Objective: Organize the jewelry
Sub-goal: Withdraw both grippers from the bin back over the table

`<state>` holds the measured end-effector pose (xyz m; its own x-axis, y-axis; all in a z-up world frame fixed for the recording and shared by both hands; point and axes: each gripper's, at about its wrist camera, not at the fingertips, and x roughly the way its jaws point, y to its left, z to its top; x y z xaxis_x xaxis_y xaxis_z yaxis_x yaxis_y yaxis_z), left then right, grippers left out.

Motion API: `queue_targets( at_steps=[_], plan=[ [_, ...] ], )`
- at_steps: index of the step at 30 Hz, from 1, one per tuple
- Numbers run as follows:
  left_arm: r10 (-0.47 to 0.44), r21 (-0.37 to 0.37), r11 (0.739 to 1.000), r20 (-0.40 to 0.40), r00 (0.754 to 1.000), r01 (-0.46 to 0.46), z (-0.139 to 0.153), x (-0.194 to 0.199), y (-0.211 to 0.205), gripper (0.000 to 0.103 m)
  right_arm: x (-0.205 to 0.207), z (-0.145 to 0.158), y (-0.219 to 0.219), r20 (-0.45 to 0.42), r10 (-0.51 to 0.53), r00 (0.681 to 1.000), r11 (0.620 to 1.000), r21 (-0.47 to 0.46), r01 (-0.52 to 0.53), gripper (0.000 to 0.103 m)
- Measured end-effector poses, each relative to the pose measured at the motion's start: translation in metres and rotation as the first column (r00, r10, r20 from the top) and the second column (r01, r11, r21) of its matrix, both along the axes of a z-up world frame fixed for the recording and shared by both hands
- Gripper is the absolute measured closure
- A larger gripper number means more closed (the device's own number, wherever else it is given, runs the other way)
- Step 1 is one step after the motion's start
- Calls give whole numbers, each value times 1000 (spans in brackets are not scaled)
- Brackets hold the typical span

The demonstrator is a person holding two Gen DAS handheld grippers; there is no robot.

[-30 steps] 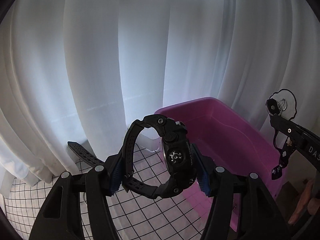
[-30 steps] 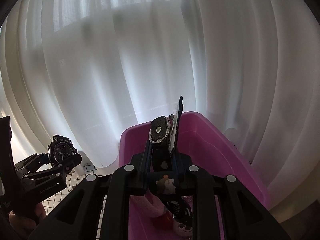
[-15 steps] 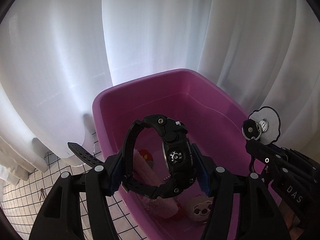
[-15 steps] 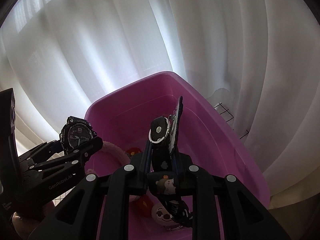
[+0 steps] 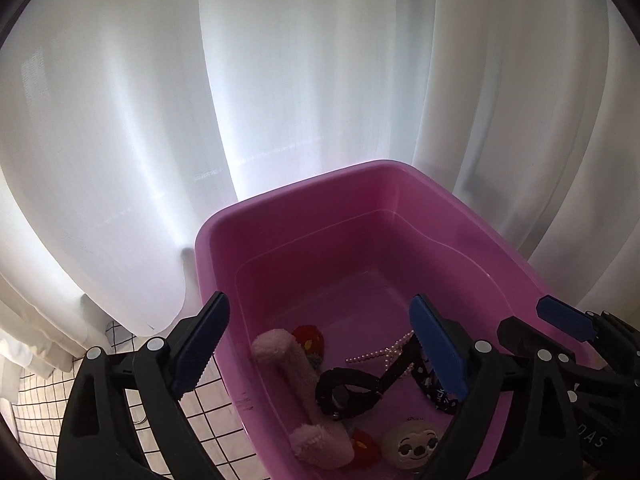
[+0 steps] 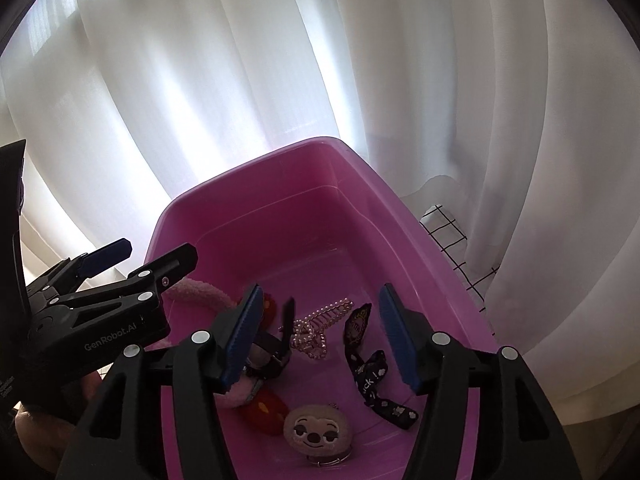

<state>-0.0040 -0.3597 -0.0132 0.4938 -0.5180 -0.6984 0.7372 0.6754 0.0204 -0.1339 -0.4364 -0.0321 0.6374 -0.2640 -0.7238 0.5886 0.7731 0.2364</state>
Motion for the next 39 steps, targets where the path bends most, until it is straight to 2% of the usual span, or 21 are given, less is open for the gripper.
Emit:
queue_targets(
  at_steps=[10, 16, 20, 26, 31, 35, 39],
  plan=[
    [38, -27, 999, 10, 999, -38, 16, -3, 15, 10, -6, 2, 1, 36, 13, 999, 999, 30, -15, 43],
    [76, -46, 996, 28, 997, -74, 30, -8, 39, 8, -4, 10, 14, 49, 35, 998, 999, 23, -36, 39],
    [92, -73, 993, 13, 996, -91, 39, -9, 62, 7, 1, 16, 28, 55, 58, 997, 998, 12, -59, 39],
    [143, -128, 982, 2, 990, -142, 56, -5, 112, 6, 14, 26, 59, 59, 113, 992, 994, 9, -113, 33],
    [200, -157, 968, -4, 980, -198, 57, 1, 172, 6, 28, 40, 96, 83, 180, 980, 984, -26, -178, 28],
    [259, -139, 957, 2, 966, -257, 46, 10, 224, 6, 48, 46, 131, 92, 254, 963, 967, -45, -251, 28],
    [345, -104, 933, -11, 938, -345, 27, 27, 280, 6, 72, 48, 170, 97, 331, 938, 943, -51, -328, 28]
  ],
)
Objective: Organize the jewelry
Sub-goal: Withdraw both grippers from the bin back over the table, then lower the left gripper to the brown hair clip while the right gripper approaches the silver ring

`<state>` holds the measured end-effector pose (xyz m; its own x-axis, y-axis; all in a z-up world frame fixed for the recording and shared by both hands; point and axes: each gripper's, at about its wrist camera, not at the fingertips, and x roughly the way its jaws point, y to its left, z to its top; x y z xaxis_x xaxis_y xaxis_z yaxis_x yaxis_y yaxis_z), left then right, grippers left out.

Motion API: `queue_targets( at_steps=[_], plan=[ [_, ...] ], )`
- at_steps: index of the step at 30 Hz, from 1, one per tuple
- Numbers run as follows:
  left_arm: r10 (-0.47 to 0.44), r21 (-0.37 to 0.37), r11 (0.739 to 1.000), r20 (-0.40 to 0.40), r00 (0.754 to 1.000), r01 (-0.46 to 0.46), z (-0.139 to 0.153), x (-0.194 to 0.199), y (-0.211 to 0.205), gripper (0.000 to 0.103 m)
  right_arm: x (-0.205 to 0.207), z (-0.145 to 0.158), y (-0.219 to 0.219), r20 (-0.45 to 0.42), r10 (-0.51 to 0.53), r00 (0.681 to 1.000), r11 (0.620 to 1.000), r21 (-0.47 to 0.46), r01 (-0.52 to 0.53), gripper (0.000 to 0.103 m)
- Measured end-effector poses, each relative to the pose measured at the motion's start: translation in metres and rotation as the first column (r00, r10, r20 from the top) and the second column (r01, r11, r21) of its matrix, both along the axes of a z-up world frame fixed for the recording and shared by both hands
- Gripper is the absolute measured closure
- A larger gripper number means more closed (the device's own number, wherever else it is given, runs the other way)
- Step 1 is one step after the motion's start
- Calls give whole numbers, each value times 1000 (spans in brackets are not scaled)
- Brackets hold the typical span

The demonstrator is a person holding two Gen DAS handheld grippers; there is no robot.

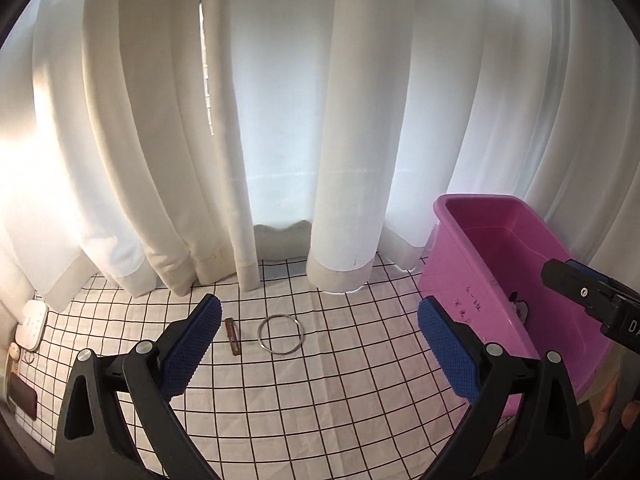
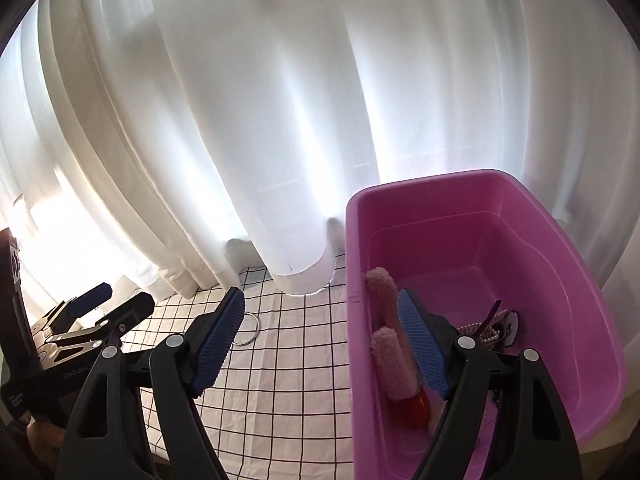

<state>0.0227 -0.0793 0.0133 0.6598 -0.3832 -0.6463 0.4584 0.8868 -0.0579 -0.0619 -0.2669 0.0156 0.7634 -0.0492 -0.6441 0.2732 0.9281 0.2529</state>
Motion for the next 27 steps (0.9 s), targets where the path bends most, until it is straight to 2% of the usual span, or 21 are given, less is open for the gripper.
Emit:
queue_targets(
  at_steps=[5, 10, 17, 21, 27],
  plan=[
    [116, 27, 993, -60, 991, -114, -35, 27, 66, 6, 33, -9, 52, -27, 119, 992, 993, -23, -120, 27],
    [178, 44, 984, -111, 978, -174, -74, 52, 103, 6, 71, -48, 90, -94, 190, 977, 982, 7, -190, 27],
    [168, 102, 982, -119, 979, -156, -129, 80, 106, 6, 121, -125, 119, -191, 228, 955, 973, 14, -229, 27],
    [143, 112, 986, -156, 977, -126, -160, 98, 97, 6, 145, -164, 129, -229, 242, 943, 969, 6, -247, 27],
    [121, 157, 983, -170, 978, -94, -194, 125, 83, 6, 176, -206, 128, -261, 248, 933, 966, 1, -257, 27]
  ],
)
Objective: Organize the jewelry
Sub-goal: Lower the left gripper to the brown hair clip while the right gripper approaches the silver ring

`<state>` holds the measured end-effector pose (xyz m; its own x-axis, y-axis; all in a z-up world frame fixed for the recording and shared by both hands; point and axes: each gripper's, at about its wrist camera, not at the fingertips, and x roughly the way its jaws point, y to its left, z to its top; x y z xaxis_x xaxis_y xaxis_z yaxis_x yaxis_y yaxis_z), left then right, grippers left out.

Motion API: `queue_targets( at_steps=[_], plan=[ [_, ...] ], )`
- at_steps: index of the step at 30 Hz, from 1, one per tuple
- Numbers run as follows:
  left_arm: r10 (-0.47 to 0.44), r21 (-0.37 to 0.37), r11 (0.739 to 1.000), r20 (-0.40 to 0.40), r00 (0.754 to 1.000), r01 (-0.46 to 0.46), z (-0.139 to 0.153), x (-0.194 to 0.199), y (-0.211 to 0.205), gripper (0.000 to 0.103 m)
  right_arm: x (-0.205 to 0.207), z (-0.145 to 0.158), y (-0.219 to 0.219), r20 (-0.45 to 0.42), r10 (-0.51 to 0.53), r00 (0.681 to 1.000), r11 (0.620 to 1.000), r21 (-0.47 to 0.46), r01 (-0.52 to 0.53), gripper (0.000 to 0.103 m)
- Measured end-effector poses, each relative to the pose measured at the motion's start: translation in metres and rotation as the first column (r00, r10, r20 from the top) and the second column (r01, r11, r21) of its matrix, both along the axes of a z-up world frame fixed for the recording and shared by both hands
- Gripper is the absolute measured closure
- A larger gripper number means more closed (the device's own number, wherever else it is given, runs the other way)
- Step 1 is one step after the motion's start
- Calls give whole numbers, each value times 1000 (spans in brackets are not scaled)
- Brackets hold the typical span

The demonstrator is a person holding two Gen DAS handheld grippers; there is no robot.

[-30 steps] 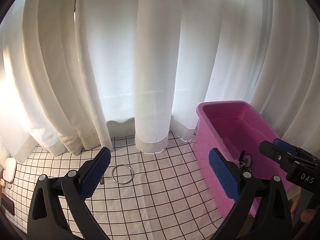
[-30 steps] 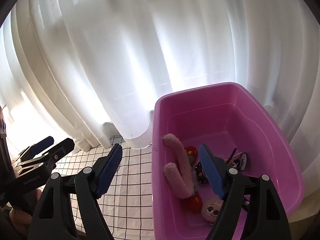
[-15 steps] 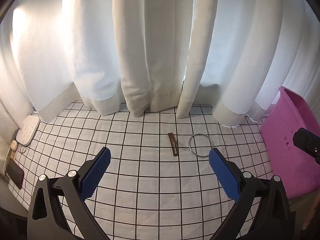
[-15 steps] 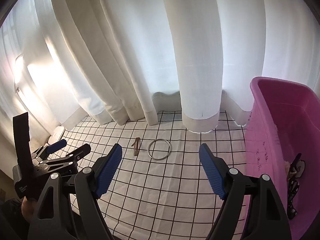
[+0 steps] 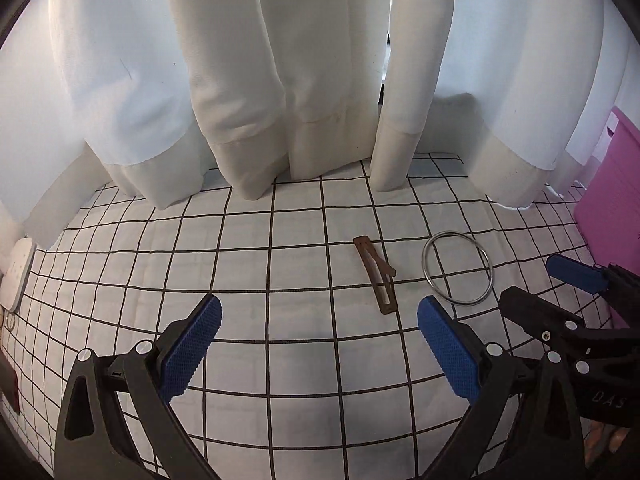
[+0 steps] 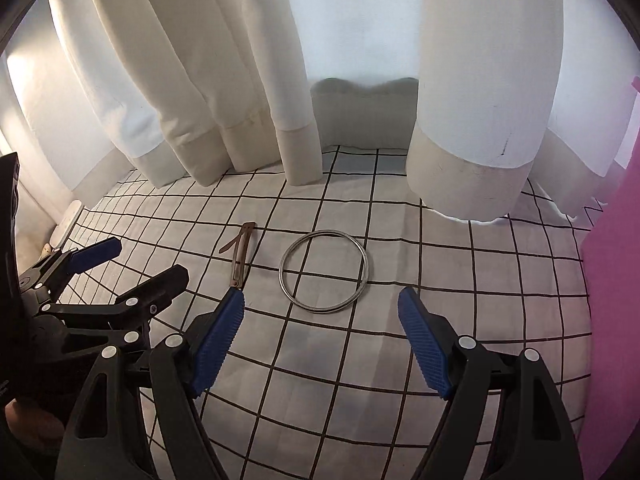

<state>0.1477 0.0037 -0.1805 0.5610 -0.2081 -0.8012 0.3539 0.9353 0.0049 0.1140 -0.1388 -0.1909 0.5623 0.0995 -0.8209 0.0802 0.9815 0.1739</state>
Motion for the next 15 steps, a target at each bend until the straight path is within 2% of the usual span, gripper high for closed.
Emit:
queue_targets(
  at_steps=[10, 15],
  plan=[
    [-64, 41, 997, 9, 998, 63, -30, 14, -1, 6, 25, -28, 1, -44, 117, 992, 993, -12, -118, 27],
    [-74, 59, 996, 16, 997, 73, -36, 18, -5, 6, 39, -37, 9, -76, 152, 986, 986, -53, -156, 27]
  ],
)
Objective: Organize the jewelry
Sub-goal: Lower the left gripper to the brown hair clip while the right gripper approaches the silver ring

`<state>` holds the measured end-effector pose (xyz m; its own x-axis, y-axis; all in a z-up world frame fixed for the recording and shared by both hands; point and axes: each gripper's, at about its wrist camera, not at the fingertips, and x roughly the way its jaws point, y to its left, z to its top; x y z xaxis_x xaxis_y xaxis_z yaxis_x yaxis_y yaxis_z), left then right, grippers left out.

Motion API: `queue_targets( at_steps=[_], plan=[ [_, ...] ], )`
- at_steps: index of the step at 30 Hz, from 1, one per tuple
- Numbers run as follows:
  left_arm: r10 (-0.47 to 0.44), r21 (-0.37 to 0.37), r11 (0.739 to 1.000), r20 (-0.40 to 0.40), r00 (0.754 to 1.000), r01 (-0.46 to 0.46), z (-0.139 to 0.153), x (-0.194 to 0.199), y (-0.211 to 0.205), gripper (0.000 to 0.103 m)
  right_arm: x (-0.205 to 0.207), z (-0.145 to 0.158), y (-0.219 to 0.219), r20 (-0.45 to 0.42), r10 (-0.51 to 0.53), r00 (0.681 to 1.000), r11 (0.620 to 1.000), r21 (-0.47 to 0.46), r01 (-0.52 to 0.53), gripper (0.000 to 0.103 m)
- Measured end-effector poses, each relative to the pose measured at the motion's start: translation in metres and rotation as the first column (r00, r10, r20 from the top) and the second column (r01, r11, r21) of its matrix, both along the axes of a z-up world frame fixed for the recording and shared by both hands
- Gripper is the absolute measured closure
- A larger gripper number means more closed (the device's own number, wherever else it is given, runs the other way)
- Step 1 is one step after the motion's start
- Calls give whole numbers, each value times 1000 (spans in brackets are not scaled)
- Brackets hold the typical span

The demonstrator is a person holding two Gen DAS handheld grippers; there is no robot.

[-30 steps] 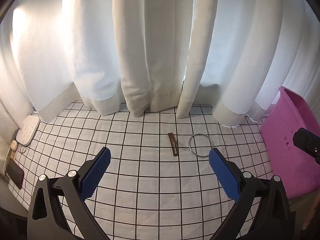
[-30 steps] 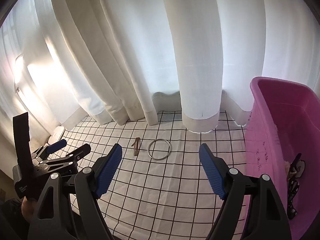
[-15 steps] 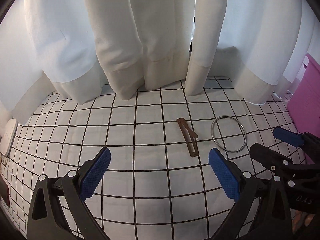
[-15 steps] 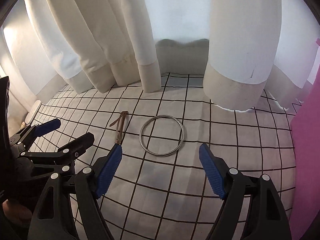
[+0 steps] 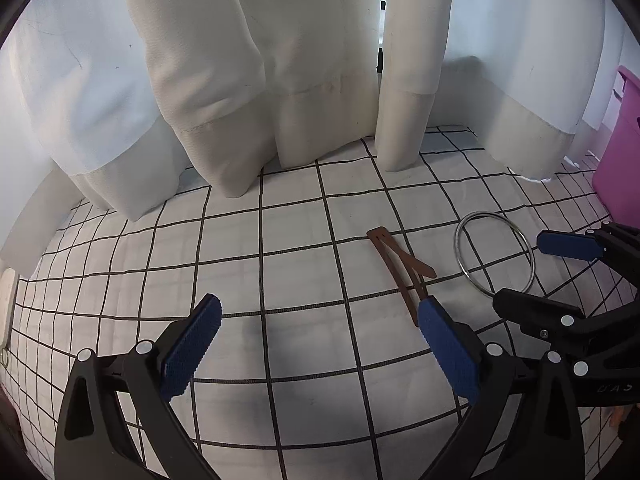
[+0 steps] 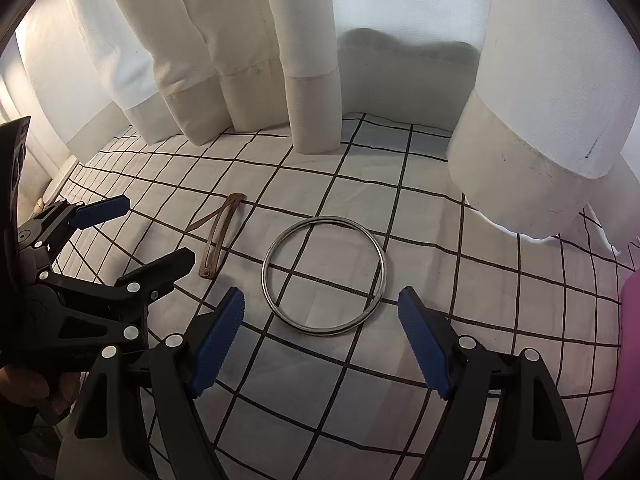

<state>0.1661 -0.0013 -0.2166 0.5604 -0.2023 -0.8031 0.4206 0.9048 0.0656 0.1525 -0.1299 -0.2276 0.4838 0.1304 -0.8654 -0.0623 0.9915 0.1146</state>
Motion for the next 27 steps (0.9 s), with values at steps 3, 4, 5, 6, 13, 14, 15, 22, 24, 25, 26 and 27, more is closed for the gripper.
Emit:
queue_targets(
  at_steps=[3, 4, 5, 6, 13, 14, 15, 22, 24, 25, 26, 27],
  plan=[
    [14, 1, 1000, -12, 1000, -14, -4, 4, -1, 6, 5, -2, 3, 14, -6, 1000, 998, -56, 6, 27],
    [19, -10, 1000, -18, 1000, -19, -4, 5, -1, 6, 7, -3, 3, 19, -8, 1000, 998, -69, 9, 27],
    [24, -15, 1000, -22, 999, -24, -5, 6, -1, 6, 8, -3, 3, 26, -10, 1000, 997, -71, 12, 27],
    [30, -15, 999, -20, 999, -30, -5, 7, -2, 6, 9, -3, 2, 31, -14, 999, 997, -73, 16, 27],
    [22, -19, 1000, -18, 1000, -22, -5, 19, -9, 6, 11, -3, -18, 39, -57, 998, 996, -69, 59, 27],
    [15, -14, 1000, -10, 1000, -15, -4, 18, -12, 6, 12, -4, -22, 33, -67, 997, 995, -77, 70, 27],
    [8, -7, 1000, -5, 1000, -8, -5, 18, -14, 6, 12, -5, -24, 29, -74, 997, 992, -98, 77, 27],
    [9, -12, 1000, -11, 1000, -9, -3, 24, -20, 6, 8, -6, -57, 40, -212, 976, 970, -110, 215, 25],
    [7, -14, 1000, -14, 1000, -7, -4, 25, -20, 6, 5, -6, -67, 41, -258, 965, 958, -116, 261, 25],
    [6, -14, 1000, -14, 1000, -6, -4, 26, -20, 6, 4, -6, -72, 37, -272, 962, 955, -109, 274, 23],
    [4, -13, 1000, -15, 1000, -4, -5, 26, -21, 6, 3, -6, -75, 34, -284, 958, 952, -108, 286, 23],
    [3, -15, 1000, -17, 1000, -3, -5, 27, -21, 6, 2, -6, -78, 35, -289, 957, 950, -110, 291, 21]
  ],
)
